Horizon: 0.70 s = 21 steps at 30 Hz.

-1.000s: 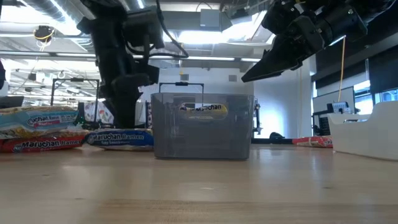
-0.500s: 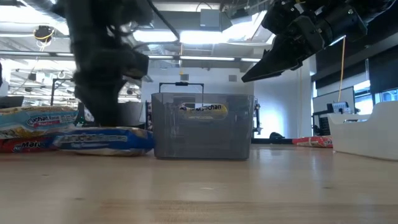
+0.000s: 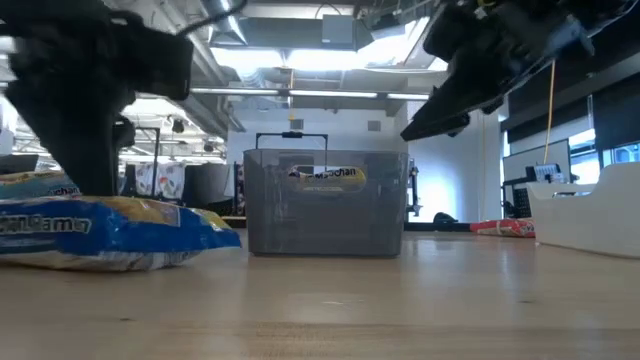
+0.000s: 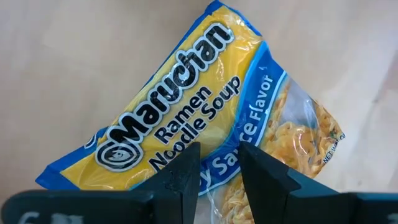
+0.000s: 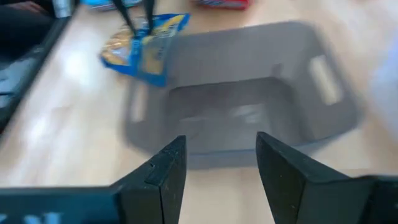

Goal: Sort Maruchan noodles
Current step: Put the blue noodle pack into the transparent bin

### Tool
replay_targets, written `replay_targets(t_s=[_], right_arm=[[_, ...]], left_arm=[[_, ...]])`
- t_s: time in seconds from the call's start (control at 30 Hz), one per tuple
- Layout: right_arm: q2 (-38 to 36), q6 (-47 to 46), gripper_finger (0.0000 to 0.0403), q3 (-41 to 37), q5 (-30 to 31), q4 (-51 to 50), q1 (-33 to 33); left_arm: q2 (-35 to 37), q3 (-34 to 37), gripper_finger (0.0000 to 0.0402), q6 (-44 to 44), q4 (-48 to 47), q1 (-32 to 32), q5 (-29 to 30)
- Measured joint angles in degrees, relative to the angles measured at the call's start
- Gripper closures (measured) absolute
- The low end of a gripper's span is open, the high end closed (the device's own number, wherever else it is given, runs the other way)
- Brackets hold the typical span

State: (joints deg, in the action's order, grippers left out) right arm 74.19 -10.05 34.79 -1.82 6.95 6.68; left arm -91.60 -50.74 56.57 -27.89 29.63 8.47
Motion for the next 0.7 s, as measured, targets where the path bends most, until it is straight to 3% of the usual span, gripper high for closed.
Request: replay_targets(t_s=[0.17, 0.37, 0.53, 0.7], right_arm=[[0.0, -2.5, 0.0237, 0.0, -0.1, 0.0, 7.3], [0.0, -9.0, 0.0237, 0.0, 5.4, 0.6, 16.6], [0.0, -14.8, 0.0237, 0.0, 9.7, 1.0, 23.0], [0.0, -17.9, 0.0237, 0.0, 10.2, 4.7, 27.1]], left_arm=[[-3.9, -0.2, 0.0294, 0.0, 8.1, 3.7, 0.6], [-9.2, -0.8, 0.0294, -3.0, 22.4, 5.9, 2.7], [-13.9, -5.7, 0.0294, -14.4, 26.5, 6.2, 4.6], [-19.6, -9.8, 0.0294, -27.7, 34.8, 5.6, 6.7]])
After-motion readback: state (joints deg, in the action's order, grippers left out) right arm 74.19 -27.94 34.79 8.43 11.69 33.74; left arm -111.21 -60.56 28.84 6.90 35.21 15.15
